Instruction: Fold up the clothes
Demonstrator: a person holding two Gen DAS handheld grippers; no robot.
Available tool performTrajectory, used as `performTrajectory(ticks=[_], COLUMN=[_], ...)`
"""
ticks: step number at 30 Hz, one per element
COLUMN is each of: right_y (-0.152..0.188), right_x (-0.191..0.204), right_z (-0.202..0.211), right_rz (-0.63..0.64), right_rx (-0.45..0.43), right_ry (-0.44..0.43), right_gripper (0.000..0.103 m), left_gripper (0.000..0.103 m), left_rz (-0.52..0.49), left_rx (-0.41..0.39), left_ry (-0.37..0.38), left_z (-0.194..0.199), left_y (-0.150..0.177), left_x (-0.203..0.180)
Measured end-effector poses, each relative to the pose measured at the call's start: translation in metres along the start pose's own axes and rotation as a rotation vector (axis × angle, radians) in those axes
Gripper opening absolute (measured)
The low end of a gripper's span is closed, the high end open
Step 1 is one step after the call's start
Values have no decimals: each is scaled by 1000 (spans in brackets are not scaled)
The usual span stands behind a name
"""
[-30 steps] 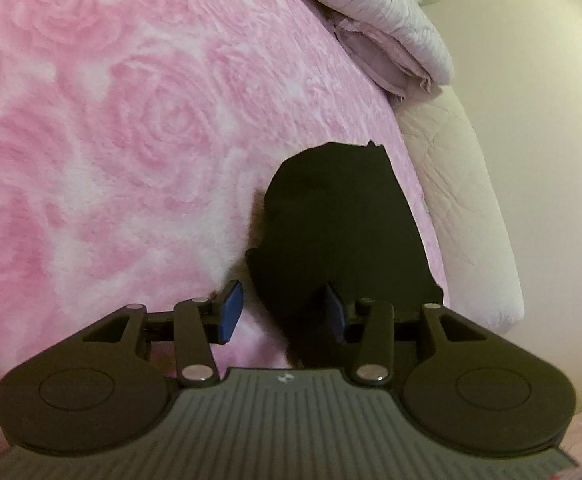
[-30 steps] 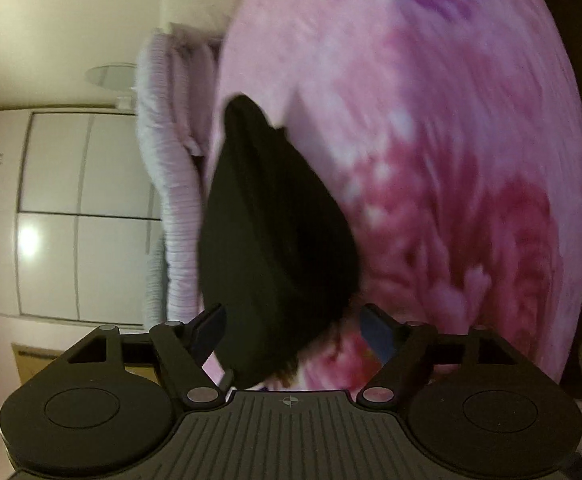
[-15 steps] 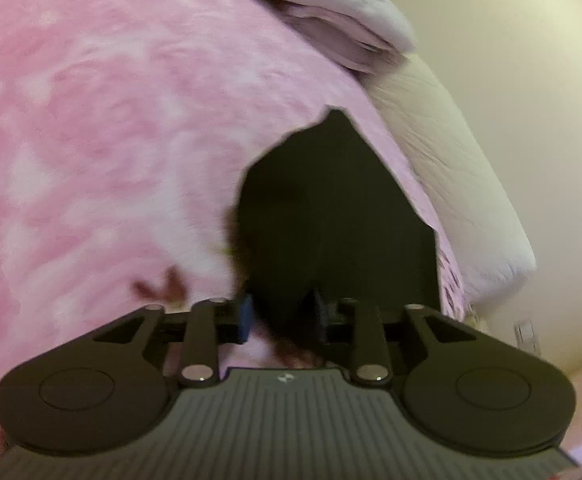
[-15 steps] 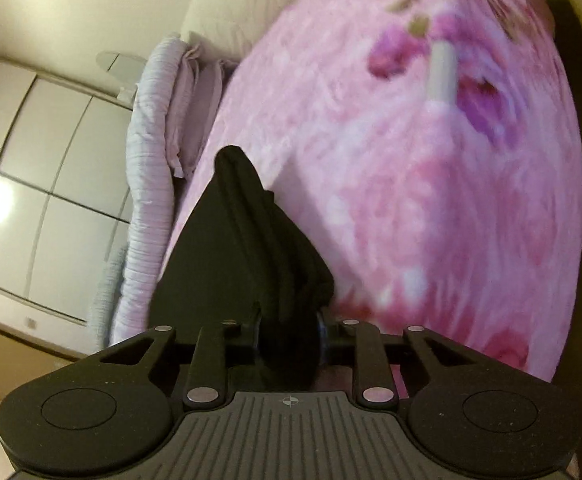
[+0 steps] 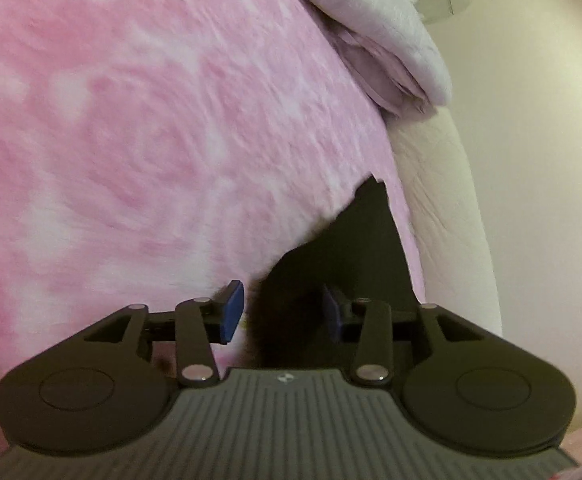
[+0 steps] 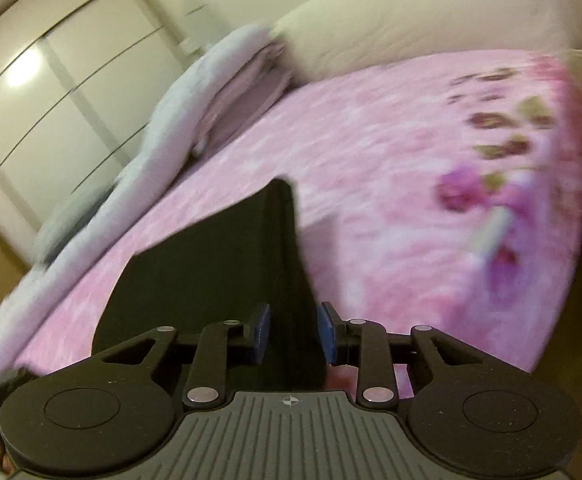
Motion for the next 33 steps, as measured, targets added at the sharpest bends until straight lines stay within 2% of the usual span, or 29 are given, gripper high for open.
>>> performTrajectory(ticks=[1,2,6,8,9,11,14,16,20,22,23,24,25,28,33], right_y=[2,4,-2,-14,-22,-39,-66,-83,-102,-103,-103,-102,-101,-98,-82], right_x=[-4,-10,-24,-26,-27,-29,-31,-36,-39,-37,-36,-35,-34,-33,-33], right_z=[-7,-13,-21,-19,-19,-24,-36,-50,-77,-91,-98,-103,-107,-118,-138], right_rz=[2,-5,-47,-21,-13,7,-5,-55,-58,-25,-8,24,66,169,288], right_rx=[20,39,85,70,56,36,8,15,40,64,76,77,72,54,28], right_ry=[2,6,-1,-2,-15,-29,-99,-152,-164,-174,-179,-166,-142,-79,16], right_gripper=[30,30,30,30,30,30,30,30,30,30,30,29,9,6,6], left_gripper=[20,14,11,14,21,30,32,33,34,31,27,12,11,6,9], left_rz=[-46,-122,-347,-407,-433,-423,-446,-467,-488,-480,-480,-481,-487,-589,-661], left_rx=[-6,-24,-122,-148,-155,-105,-4,25,43,69,84,103,104,64,42], left_ry=[-24,-88,-225,-227,-222,-140,-54,-46,-102,-84,-68,-59,-61,-48,-112], left_z=[-5,-10,2,6,8,1,-22,-43,-78,-90,-94,-101,-110,-114,-131], left_y=[0,-2,-18,-31,-37,-45,-49,-50,-53,-50,-47,-44,-43,-39,-36], left_x=[-2,-4,-24,-38,-45,-63,-92,-103,-109,-107,-106,-106,-108,-117,-112])
Point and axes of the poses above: each gripper's, at about its wrist camera, not at the fingertips, and z roughly against the way its jaws point, x to its left, y to its underside, the point moved 4 cm from there along -z, roughly the way its jaws point, and after that the axes turned 6 degrees about z, right-handed, at the moved point
